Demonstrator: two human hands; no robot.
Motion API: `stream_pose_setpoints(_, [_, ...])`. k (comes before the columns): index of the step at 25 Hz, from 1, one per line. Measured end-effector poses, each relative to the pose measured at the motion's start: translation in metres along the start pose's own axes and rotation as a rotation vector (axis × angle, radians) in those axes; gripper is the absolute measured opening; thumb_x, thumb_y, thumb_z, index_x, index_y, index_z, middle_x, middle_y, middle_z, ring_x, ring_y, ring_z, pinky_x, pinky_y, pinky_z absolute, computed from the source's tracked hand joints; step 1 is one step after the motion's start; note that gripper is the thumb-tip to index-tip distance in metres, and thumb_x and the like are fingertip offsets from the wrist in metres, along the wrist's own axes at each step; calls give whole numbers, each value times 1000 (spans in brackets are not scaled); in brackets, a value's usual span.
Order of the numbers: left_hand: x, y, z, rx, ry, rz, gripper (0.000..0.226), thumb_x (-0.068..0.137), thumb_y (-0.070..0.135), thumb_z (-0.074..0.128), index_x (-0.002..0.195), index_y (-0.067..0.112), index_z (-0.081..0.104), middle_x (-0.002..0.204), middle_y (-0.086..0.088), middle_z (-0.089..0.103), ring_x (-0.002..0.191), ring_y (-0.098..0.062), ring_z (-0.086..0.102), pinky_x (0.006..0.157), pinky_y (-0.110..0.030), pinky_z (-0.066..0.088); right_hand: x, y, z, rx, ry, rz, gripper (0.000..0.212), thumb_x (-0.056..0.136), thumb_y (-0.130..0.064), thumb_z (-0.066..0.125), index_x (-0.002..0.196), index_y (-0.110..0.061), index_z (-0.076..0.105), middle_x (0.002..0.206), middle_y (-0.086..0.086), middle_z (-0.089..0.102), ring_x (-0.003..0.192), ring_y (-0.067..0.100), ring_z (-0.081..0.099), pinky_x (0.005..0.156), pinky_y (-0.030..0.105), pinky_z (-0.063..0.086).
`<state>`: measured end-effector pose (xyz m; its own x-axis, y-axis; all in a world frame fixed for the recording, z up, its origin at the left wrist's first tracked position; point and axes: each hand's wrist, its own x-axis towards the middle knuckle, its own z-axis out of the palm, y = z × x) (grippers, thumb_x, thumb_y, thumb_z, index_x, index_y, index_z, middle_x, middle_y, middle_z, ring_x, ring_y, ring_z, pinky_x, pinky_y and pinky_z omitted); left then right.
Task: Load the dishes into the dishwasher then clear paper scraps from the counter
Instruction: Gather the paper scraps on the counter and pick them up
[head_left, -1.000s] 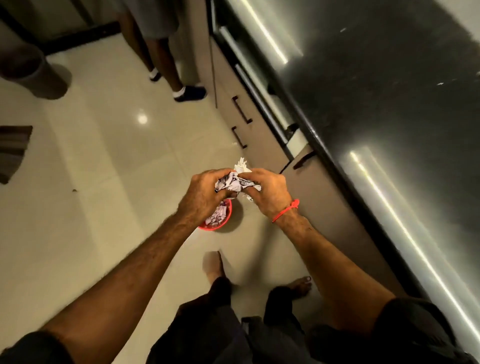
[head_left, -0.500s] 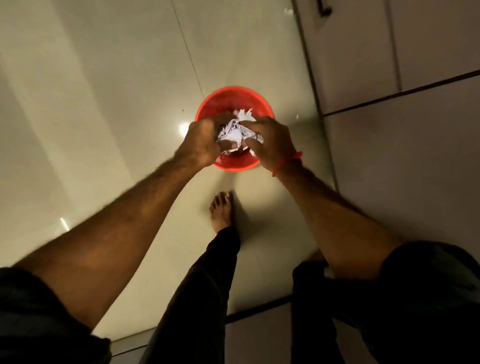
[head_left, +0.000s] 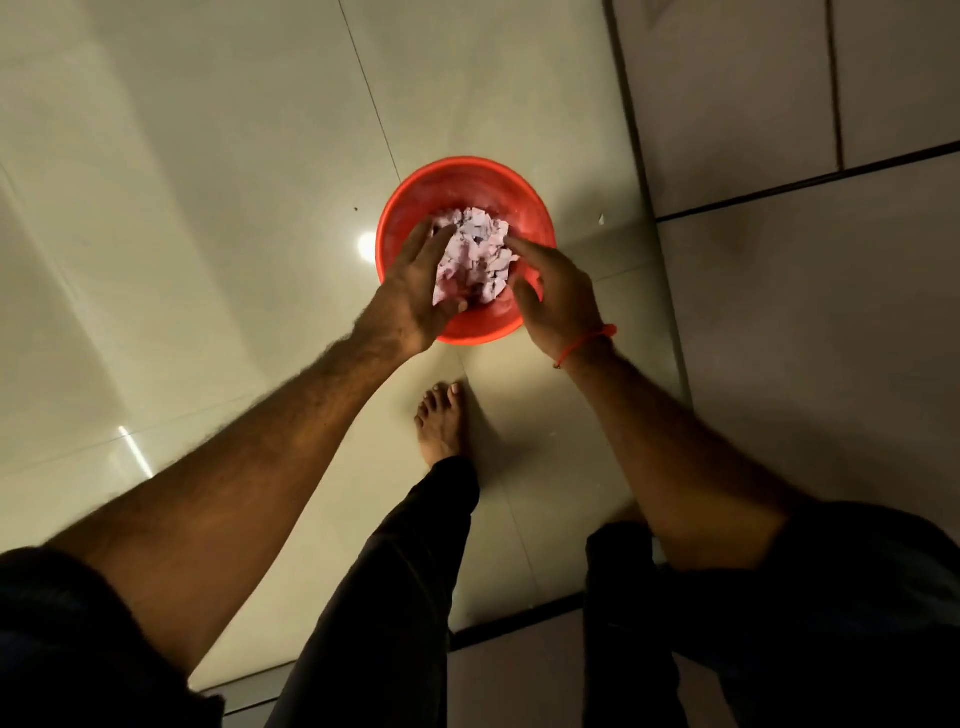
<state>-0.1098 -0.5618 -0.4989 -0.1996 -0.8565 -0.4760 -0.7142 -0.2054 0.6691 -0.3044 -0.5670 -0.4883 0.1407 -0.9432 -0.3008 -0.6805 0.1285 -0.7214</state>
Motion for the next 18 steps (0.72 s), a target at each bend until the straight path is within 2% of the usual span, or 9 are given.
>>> stream_pose_setpoints(3, [-19,29,-21,5,13,29,85,83,12,79,154,12,33,164,-8,24,148,-31,30,118,-41,31,-15,-29,-24,28,-2,-14,37,87,1,51,122,-3,65,121,15,67,113,29,62,98,24,41])
stream_pose_setpoints(6, [-40,71,-45,35,16,54,86,82,12,79,155,18,34,165,-1,24,149,-27,29,118,-42,33,-31,-63,-61,50,12,5,39,87,-6,48,121,-4,66,119,15,67,112,29,62,96,23,40])
stream_pose_setpoints(10, [-78,131,-78,76,43,89,82,84,17,77,154,24,35,163,1,28,149,-25,29,117,-49,35,-61,-116,-128,116,94,-2,38,86,-1,51,120,-9,67,117,11,67,107,24,63,98,34,48])
stream_pose_setpoints(12, [-99,173,-95,86,57,128,79,84,15,75,153,24,37,161,1,33,148,-22,31,119,-48,32,-80,-142,-168,119,120,-22,39,85,-1,52,120,-8,67,117,10,67,106,24,63,99,31,46])
stream_pose_setpoints(14, [-121,218,-112,104,56,188,74,86,12,73,152,20,40,159,0,37,146,-21,33,120,-44,30,-105,-164,-208,82,145,-27,37,88,-1,52,121,-9,67,116,8,68,105,22,63,100,26,43])
stream_pose_setpoints(18, [-158,309,-141,161,99,330,64,86,6,69,145,18,47,152,0,45,139,-21,43,116,-31,32,-164,-197,-283,39,273,-90,34,91,0,53,120,-12,66,109,4,68,96,11,61,93,25,47])
